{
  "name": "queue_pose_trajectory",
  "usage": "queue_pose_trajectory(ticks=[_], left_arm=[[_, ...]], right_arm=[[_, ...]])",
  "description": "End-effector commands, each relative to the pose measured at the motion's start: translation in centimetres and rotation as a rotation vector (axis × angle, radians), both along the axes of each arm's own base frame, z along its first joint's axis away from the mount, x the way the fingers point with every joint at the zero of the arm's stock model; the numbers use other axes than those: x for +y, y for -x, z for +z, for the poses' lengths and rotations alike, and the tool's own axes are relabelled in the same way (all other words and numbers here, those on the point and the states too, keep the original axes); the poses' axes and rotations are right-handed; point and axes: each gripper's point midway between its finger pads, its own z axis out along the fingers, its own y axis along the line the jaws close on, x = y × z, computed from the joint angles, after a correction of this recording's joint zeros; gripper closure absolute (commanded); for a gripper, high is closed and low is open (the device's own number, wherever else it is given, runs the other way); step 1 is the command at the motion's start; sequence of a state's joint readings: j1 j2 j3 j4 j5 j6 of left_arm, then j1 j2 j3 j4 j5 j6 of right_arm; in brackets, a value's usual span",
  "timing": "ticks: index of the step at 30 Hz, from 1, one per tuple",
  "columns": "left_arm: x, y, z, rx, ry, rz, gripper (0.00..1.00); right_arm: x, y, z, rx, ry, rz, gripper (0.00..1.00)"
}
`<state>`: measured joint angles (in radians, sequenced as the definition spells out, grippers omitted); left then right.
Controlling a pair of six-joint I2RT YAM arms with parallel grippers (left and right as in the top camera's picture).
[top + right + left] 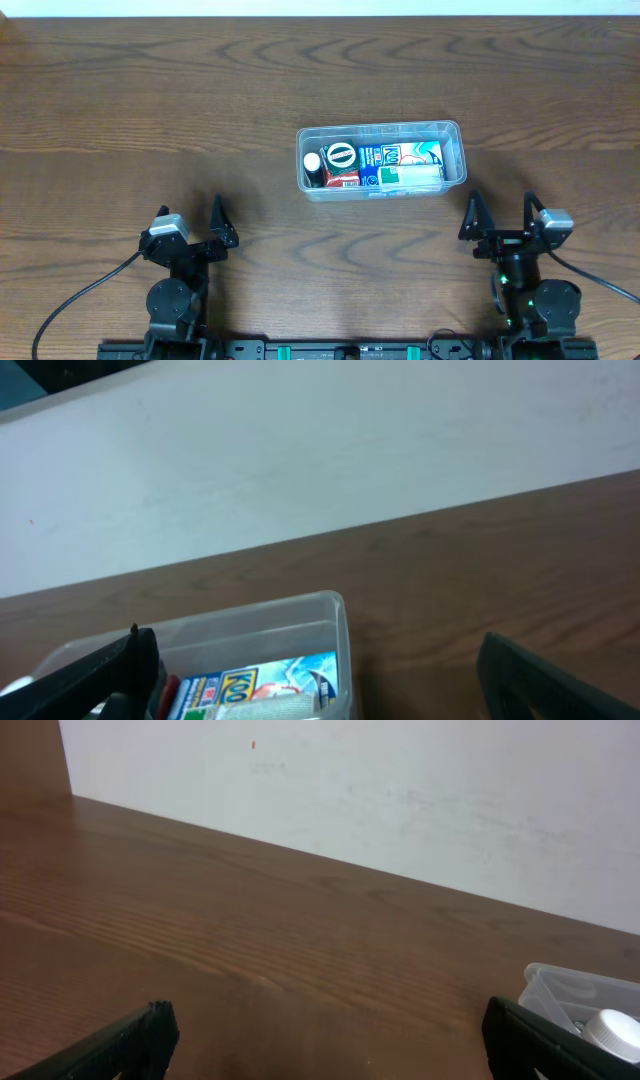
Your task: Pack container
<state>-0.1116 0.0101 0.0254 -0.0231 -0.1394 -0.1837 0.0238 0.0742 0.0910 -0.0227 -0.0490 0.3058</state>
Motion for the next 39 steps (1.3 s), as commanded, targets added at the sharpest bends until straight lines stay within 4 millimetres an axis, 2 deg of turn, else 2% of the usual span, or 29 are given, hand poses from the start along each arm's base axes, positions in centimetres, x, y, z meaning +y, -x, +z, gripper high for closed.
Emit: queue_pose_trajectory(ticks=[1,9,15,27,39], left_arm=[[0.6,0.1,-1.8,0.052,-0.007,0.032,0.02],[0.6,0.1,-1.8,0.052,-0.007,0.032,0.02],[0.6,0.1,-1.8,0.052,-0.007,0.032,0.02],[0.6,0.1,-1.8,0.052,-0.007,0.032,0.02],[0.6,0.1,-1.8,0.052,-0.007,0.032,0.02]], right_arm=[[0.0,0.1,-0.9,-0.009,0.007,-0.005,0.01],[-0.6,-0.1,-2.6,0.015,0.018,-0.039,0.01],[-0.8,0.0,-3.9,0.062,0.088,-0.044,0.01],[-0.8,0.0,-3.9,0.055,0.255,-0.035,0.01],[-0.9,0.0,-3.9,0.055,0.258,-0.04,0.01]])
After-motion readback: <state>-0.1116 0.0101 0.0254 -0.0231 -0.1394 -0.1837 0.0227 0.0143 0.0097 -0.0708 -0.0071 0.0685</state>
